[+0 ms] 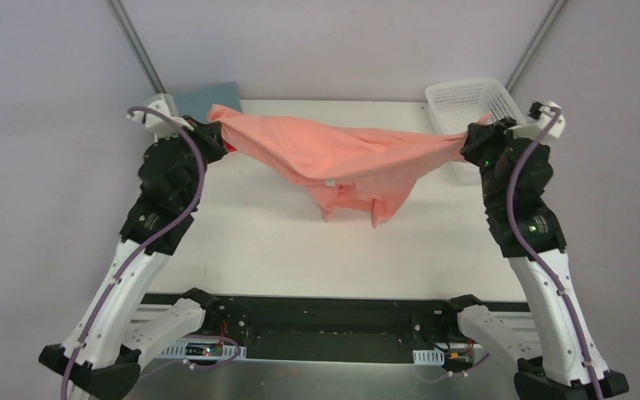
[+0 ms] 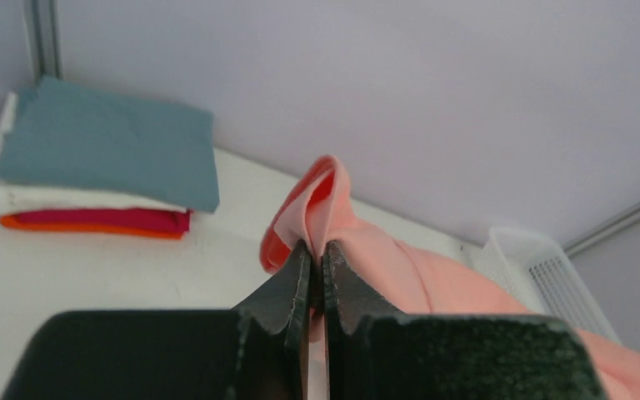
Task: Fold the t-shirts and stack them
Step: Flatten out the tshirt
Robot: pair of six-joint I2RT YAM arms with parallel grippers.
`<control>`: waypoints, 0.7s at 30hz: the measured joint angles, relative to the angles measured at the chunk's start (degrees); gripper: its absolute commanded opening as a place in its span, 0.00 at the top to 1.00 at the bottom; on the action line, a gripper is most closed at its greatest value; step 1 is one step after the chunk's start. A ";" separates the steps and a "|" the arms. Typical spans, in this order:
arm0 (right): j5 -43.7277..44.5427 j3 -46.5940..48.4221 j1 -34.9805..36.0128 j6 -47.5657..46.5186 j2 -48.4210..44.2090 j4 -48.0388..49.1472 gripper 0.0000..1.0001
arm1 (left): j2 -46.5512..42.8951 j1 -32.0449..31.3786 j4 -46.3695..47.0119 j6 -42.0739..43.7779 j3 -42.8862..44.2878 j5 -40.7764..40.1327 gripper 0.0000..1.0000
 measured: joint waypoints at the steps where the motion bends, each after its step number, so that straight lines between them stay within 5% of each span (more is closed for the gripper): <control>1: 0.83 1.09 -0.02 -0.92 -0.79 -0.24 1.00 | -1.44 0.00 -0.33 1.11 1.49 -0.85 1.00; 12: -3.28 19.87 -0.13 -5.68 -5.62 -6.84 1.00 | -9.77 -0.02 -5.73 7.76 16.06 0.31 1.00; 21: -8.20 26.12 -0.13 -6.38 -4.37 -8.85 1.00 | -7.26 -0.02 -7.19 9.60 22.82 1.70 1.00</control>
